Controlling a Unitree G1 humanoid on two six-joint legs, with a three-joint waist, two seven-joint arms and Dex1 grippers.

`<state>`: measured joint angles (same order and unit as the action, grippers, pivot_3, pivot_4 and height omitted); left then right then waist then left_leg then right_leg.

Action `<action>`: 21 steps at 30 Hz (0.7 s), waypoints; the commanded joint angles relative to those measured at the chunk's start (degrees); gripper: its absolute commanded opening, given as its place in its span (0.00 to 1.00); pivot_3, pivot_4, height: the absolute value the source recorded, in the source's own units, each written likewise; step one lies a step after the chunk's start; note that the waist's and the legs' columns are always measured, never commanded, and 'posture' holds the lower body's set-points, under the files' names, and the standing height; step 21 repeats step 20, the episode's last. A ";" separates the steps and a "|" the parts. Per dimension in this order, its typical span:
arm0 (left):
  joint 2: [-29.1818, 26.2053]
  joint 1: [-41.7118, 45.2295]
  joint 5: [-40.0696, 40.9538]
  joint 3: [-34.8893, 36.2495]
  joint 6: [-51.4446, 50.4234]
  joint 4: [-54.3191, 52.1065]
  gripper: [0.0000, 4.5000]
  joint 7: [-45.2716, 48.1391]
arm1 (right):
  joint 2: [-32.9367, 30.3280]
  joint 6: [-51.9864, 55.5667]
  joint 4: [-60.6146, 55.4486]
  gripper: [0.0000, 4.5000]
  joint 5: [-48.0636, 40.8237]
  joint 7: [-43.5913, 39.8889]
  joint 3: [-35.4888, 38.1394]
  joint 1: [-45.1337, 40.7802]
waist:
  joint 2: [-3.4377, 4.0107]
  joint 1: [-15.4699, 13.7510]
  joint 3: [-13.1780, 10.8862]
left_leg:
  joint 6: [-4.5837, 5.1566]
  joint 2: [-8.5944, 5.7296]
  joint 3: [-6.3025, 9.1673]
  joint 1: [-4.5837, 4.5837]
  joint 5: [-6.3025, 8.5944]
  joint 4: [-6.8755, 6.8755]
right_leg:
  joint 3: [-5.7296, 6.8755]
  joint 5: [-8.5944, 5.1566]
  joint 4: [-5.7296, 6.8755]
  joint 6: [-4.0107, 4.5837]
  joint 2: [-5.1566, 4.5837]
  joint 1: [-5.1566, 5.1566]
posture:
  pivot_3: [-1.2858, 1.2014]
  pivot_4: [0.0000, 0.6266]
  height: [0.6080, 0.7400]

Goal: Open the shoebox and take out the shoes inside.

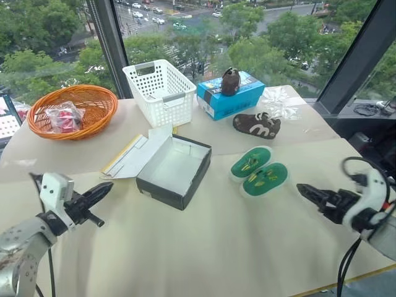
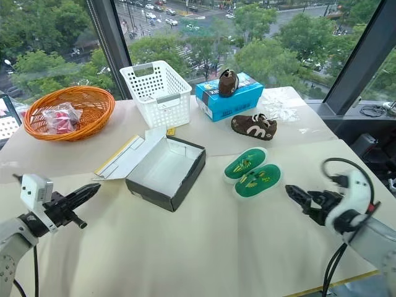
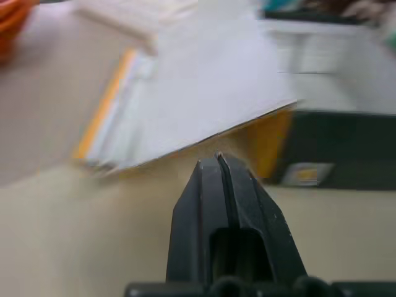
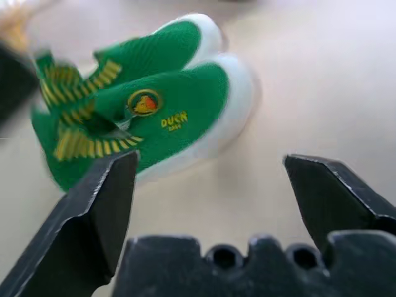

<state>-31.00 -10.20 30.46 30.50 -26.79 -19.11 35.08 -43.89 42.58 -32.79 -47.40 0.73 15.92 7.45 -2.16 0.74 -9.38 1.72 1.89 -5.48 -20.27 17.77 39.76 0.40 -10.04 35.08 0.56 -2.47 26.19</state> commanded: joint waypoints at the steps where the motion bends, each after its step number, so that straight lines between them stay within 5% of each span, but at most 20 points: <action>1: 4.40 -1.74 -4.72 1.32 5.25 1.00 0.00 -7.44 | 1.99 -11.43 -4.21 0.98 26.07 8.13 -13.40 2.66 | 0.03 -0.14 0.03 | -0.04 -0.03 -0.01 -0.01 -0.02 0.00 | -0.01 0.00 0.00 0.00 -0.03 0.10 | 0.52 0.24 0.93; 10: 18.55 -6.47 -13.22 -2.61 16.62 1.21 0.00 -19.67 | 14.08 -19.66 -0.67 0.98 47.76 15.83 -16.74 11.92 | -0.41 -1.29 0.47 | 0.35 -0.22 -0.15 -0.07 0.36 0.14 | -0.06 -0.14 -0.16 -0.11 -0.38 0.10 | 0.52 0.24 0.93; 21: 18.80 -6.41 -13.79 -6.16 17.61 1.72 0.00 -19.81 | 19.79 -22.18 1.77 0.98 52.77 10.69 -16.35 12.61 | -0.39 -1.21 0.67 | 0.39 -0.18 -0.17 0.02 0.37 0.16 | -0.05 -0.35 -0.05 0.19 -0.25 0.01 | 0.52 0.24 0.93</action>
